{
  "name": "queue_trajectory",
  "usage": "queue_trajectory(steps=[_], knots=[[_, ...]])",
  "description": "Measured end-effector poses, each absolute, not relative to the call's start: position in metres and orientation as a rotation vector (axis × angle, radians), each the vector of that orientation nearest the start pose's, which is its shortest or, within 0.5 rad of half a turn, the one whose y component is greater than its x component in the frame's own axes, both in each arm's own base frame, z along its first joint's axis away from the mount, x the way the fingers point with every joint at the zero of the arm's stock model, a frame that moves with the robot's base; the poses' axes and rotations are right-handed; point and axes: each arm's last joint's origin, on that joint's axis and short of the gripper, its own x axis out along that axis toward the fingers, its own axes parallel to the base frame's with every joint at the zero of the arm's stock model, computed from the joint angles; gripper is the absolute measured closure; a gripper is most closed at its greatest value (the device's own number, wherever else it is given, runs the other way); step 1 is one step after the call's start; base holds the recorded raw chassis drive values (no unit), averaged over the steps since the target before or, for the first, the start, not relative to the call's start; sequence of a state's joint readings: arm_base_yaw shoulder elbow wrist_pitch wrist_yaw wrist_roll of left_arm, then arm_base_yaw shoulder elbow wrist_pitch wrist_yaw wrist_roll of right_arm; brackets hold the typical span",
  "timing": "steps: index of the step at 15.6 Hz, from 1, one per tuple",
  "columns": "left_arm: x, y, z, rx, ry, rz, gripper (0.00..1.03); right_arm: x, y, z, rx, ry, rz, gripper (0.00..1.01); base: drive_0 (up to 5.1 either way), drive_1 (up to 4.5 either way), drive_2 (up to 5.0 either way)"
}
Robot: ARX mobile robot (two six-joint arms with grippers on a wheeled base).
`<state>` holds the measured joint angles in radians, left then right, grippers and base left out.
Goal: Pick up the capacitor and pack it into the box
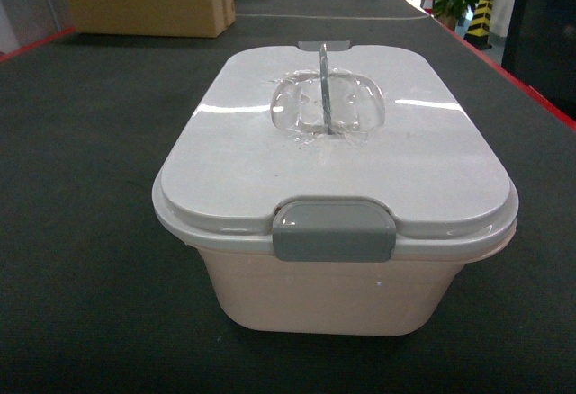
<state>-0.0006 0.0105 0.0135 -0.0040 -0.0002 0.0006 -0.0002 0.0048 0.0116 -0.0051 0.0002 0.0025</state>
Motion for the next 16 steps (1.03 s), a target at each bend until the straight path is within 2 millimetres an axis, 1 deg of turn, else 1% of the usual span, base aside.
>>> queue_trajectory(steps=[16], knots=[[0.0975, -0.0001, 0.1669, 0.001, 0.001, 0.000, 0.05, 0.0973, 0.0000, 0.1666, 0.002, -0.002, 0.000, 0.03, 0.0, 0.00, 0.0]])
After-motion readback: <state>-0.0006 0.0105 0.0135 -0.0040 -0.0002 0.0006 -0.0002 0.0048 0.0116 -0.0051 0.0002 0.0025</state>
